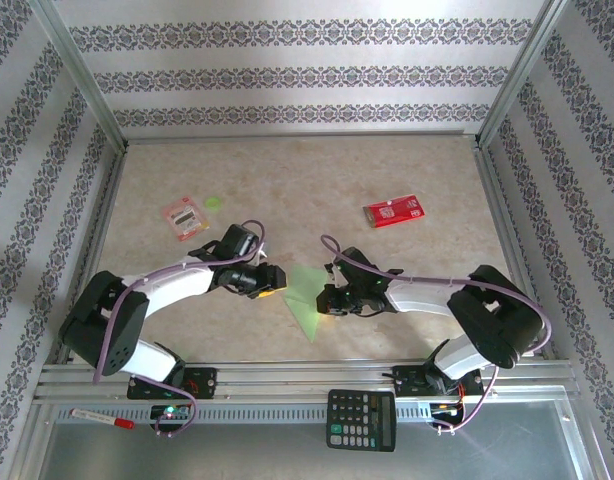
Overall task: Fold a paper plane with a square sheet of paper (pick it up from the middle)
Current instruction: Perform the third fold on the triangle at the bottom-center of the table.
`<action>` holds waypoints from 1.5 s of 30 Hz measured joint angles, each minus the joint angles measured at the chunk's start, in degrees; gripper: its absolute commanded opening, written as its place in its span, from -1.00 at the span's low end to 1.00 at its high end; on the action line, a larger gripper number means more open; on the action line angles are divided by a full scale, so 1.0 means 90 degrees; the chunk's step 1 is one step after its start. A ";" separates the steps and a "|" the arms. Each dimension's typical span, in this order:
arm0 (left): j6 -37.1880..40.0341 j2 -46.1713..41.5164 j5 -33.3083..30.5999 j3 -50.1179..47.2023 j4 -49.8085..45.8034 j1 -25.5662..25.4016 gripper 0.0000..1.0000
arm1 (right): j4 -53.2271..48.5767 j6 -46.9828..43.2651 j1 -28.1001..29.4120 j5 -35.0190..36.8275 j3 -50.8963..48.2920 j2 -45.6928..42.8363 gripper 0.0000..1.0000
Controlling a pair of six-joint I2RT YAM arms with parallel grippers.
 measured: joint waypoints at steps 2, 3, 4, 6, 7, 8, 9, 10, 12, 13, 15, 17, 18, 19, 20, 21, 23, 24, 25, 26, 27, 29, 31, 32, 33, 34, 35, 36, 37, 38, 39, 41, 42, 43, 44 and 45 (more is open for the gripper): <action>0.0051 0.0158 0.0124 0.0000 -0.0049 0.0000 -0.08 | 0.0070 -0.0024 -0.0002 -0.0019 -0.0002 0.0073 -0.96; 0.0075 0.0248 0.0192 0.0005 -0.0068 0.0000 -0.07 | 0.0102 -0.0044 -0.0002 -0.0022 -0.0005 0.0090 -0.97; 0.0087 0.0311 0.0240 0.0007 -0.0073 0.0000 -0.06 | 0.0136 -0.0058 -0.0002 -0.0027 -0.0007 0.0102 -0.98; 0.0121 0.0454 0.0359 0.0022 -0.0085 0.0000 -0.06 | 0.0202 -0.0083 -0.0002 -0.0049 -0.0015 0.0129 -0.99; 0.0126 0.0500 0.0403 0.0036 -0.0087 -0.0002 -0.06 | 0.0236 -0.0085 -0.0002 -0.0053 -0.0024 0.0136 -0.99; 0.0126 0.0544 0.0457 0.0056 -0.0087 -0.0002 -0.06 | 0.0265 -0.0090 -0.0002 -0.0063 -0.0036 0.0136 -0.99; 0.0126 0.0588 0.0515 0.0087 -0.0087 0.0000 -0.06 | 0.0296 -0.0090 -0.0005 -0.0066 -0.0053 0.0138 -0.99; 0.0129 0.0622 0.0549 0.0117 -0.0087 0.0000 -0.07 | 0.0321 -0.0090 -0.0024 -0.0075 -0.0066 0.0136 -0.99; 0.0129 0.0707 0.0614 0.0194 -0.0085 -0.0002 -0.08 | 0.0345 -0.0087 -0.0039 -0.0100 -0.0078 0.0138 -1.00; 0.0129 0.0741 0.0636 0.0226 -0.0085 -0.0002 -0.09 | 0.0357 -0.0090 -0.0039 -0.0100 -0.0083 0.0136 -1.00; 0.0129 0.0818 0.0661 0.0296 -0.0085 0.0000 -0.09 | 0.0369 -0.0087 -0.0039 -0.0100 -0.0087 0.0138 -1.00; 0.0146 0.0879 0.0663 0.0340 -0.0085 0.0000 -0.10 | 0.0398 -0.0090 -0.0039 -0.0112 -0.0102 0.0138 -1.00; 0.0148 0.0911 0.0665 0.0357 -0.0085 -0.0002 -0.10 | 0.0415 -0.0087 -0.0041 -0.0117 -0.0109 0.0136 -1.00; 0.0148 0.0940 0.0678 0.0367 -0.0085 0.0000 -0.11 | 0.0425 -0.0087 -0.0041 -0.0117 -0.0112 0.0138 -1.00; 0.0148 0.0971 0.0682 0.0376 -0.0085 0.0000 -0.11 | 0.0435 -0.0087 -0.0041 -0.0117 -0.0112 0.0136 -1.00; 0.0148 0.0993 0.0682 0.0379 -0.0085 0.0000 -0.11 | 0.0437 -0.0090 -0.0041 -0.0117 -0.0114 0.0136 -1.00; 0.0148 0.1018 0.0685 0.0379 -0.0083 -0.0002 -0.11 | 0.0449 -0.0087 -0.0041 -0.0117 -0.0121 0.0136 -1.00; 0.0146 0.1020 0.0692 0.0379 -0.0080 -0.0002 -0.11 | 0.0464 -0.0087 -0.0041 -0.0117 -0.0129 0.0136 -1.00; 0.0146 0.1020 0.0707 0.0379 -0.0078 -0.0002 -0.11 | 0.0481 -0.0087 -0.0041 -0.0119 -0.0136 0.0136 -1.00; 0.0146 0.1020 0.0719 0.0379 -0.0063 -0.0002 -0.12 | 0.0503 -0.0087 -0.0041 -0.0119 -0.0148 0.0136 -1.00; 0.0146 0.1020 0.0736 0.0379 -0.0049 -0.0002 -0.11 | 0.0512 -0.0087 -0.0041 -0.0121 -0.0153 0.0136 -1.00; 0.0146 0.1020 0.0763 0.0379 -0.0029 0.0000 -0.12 | 0.0525 -0.0087 -0.0041 -0.0121 -0.0153 0.0136 -1.00; 0.0146 0.1020 0.0818 0.0379 0.0000 -0.0002 -0.13 | 0.0534 -0.0087 -0.0041 -0.0121 -0.0158 0.0136 -1.00; 0.0146 0.1020 0.0840 0.0379 0.0017 -0.0002 -0.13 | 0.0539 -0.0087 -0.0041 -0.0121 -0.0163 0.0136 -1.00; 0.0143 0.1020 0.0867 0.0379 0.0041 -0.0002 -0.12 | 0.0549 -0.0087 -0.0041 -0.0121 -0.0163 0.0136 -1.00; 0.0143 0.1020 0.0879 0.0379 0.0068 0.0000 -0.13 | 0.0551 -0.0087 -0.0041 -0.0121 -0.0163 0.0136 -1.00; 0.0143 0.1020 0.0901 0.0379 0.0087 -0.0002 -0.13 | 0.0554 -0.0087 -0.0041 -0.0121 -0.0163 0.0136 -1.00; 0.0143 0.1020 0.0928 0.0379 0.0117 -0.0002 -0.13 | 0.0556 -0.0087 -0.0041 -0.0121 -0.0163 0.0136 -1.00; 0.0138 0.1020 0.0971 0.0376 0.0153 -0.0002 -0.13 | 0.0556 -0.0087 -0.0041 -0.0119 -0.0165 0.0136 -1.00; 0.0138 0.1020 0.0998 0.0376 0.0180 -0.0002 -0.13 | 0.0556 -0.0087 -0.0041 -0.0121 -0.0163 0.0136 -1.00; 0.0138 0.1020 0.1018 0.0376 0.0211 0.0000 -0.13 | 0.0556 -0.0087 -0.0044 -0.0121 -0.0163 0.0136 -1.00; 0.0141 0.1020 0.1035 0.0376 0.0255 0.0000 -0.15 | 0.0556 -0.0087 -0.0044 -0.0121 -0.0165 0.0136 -1.00; 0.0143 0.1020 0.1042 0.0372 0.0282 0.0000 -0.18 | 0.0554 -0.0090 -0.0053 -0.0124 -0.0165 0.0136 -1.00; 0.0146 0.1020 0.1052 0.0369 0.0304 0.0000 -0.22 | 0.0554 -0.0090 -0.0083 -0.0136 -0.0165 0.0136 -1.00; 0.0153 0.1020 0.1064 0.0364 0.0321 0.0000 -0.27 | 0.0554 -0.0095 -0.0085 -0.0143 -0.0165 0.0138 -1.00; 0.0175 0.1020 0.1066 0.0364 0.0333 0.0000 -0.33 | 0.0554 -0.0112 -0.0085 -0.0143 -0.0165 0.0138 -1.00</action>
